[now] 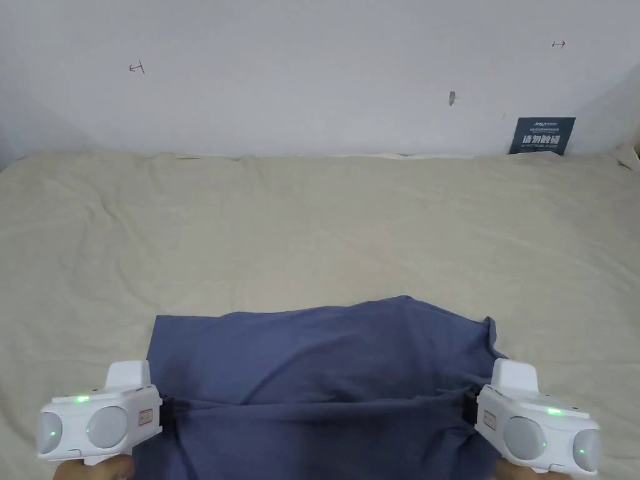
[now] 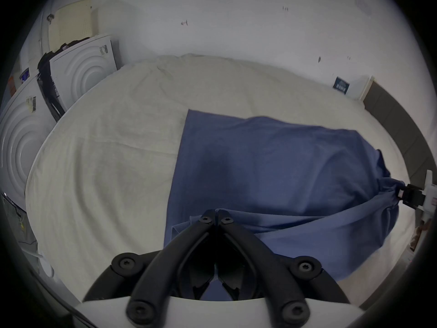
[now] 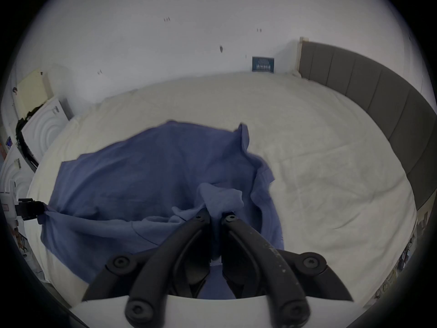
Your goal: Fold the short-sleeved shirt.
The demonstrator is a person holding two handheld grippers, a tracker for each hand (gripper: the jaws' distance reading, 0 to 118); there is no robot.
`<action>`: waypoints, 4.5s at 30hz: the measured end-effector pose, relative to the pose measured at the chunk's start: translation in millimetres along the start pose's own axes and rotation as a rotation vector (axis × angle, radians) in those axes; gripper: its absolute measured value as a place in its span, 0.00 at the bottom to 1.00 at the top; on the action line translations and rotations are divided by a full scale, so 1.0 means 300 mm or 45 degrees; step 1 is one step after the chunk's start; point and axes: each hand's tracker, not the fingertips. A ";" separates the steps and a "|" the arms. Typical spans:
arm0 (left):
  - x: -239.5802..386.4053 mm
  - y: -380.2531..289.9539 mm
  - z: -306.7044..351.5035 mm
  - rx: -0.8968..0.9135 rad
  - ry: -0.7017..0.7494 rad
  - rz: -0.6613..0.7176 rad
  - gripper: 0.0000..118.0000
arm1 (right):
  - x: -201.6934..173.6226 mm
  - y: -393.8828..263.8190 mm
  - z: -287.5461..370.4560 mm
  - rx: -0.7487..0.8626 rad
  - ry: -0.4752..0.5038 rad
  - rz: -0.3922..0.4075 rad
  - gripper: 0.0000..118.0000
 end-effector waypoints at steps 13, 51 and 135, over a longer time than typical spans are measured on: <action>0.043 0.013 0.078 -0.029 -0.004 0.052 0.79 | 0.022 0.034 0.044 0.035 0.018 0.002 0.59; 0.045 -0.179 0.655 0.425 -0.144 0.072 0.00 | 0.029 -0.105 0.920 0.894 0.054 0.117 0.01; 0.060 -0.328 0.780 0.522 -0.014 0.091 0.95 | 0.154 -0.274 0.787 0.489 0.013 0.048 0.92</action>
